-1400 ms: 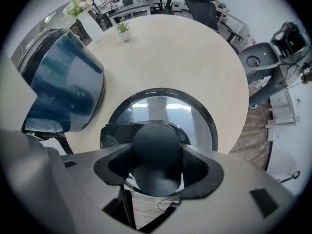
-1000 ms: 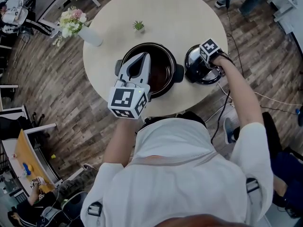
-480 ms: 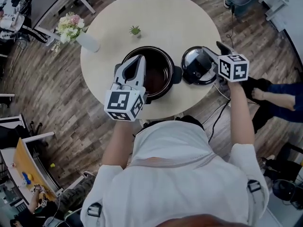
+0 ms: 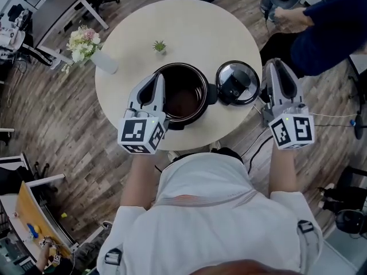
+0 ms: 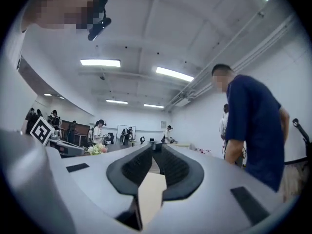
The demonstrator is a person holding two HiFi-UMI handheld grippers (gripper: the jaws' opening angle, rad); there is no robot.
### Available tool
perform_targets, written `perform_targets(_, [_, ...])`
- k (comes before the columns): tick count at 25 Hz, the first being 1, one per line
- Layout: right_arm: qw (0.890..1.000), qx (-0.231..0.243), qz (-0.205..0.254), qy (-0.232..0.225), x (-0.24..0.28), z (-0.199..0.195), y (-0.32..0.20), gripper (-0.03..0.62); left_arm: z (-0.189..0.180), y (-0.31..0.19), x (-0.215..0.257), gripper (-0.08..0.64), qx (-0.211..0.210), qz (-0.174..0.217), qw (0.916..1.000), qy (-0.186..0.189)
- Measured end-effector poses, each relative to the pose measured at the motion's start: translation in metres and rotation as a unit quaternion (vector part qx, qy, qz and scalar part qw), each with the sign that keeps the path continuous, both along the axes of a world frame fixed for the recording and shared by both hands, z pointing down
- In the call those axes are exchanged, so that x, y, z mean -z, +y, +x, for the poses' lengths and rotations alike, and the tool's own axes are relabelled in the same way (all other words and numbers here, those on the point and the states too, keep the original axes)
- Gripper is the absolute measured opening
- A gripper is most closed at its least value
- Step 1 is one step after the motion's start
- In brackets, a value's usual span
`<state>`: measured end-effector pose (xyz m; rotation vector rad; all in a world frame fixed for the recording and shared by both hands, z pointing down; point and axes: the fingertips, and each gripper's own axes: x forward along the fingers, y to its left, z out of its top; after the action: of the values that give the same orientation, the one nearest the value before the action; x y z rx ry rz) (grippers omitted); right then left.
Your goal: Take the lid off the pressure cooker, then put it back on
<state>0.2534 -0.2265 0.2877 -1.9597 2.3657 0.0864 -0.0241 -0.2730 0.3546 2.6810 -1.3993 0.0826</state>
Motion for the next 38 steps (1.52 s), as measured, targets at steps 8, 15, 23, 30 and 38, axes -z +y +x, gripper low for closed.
perform_targets(8, [1.000, 0.015, 0.016, -0.016, 0.018, -0.025, 0.027, 0.002, -0.017, 0.007, 0.006, 0.005, 0.000, 0.005, 1.0000, 0.007])
perform_targets(15, [1.000, 0.022, 0.002, -0.020, 0.012, -0.037, 0.025, 0.003, -0.023, 0.010, 0.009, 0.005, -0.002, 0.008, 0.9999, 0.007])
perform_targets(23, [0.998, 0.034, -0.048, -0.036, 0.000, -0.030, 0.013, 0.170, -0.018, 0.012, 0.011, 0.005, -0.010, 0.004, 0.9999, 0.005])
perform_targets(30, [0.994, 0.050, -0.085, -0.043, -0.012, -0.024, 0.001, 0.401, -0.011, 0.011, 0.010, 0.005, -0.013, 0.001, 0.9999, 0.005])
perform_targets(38, [0.989, 0.064, -0.137, 0.005, -0.036, -0.022, -0.013, 0.456, -0.007, 0.011, 0.009, 0.005, -0.011, -0.001, 0.9999, 0.003])
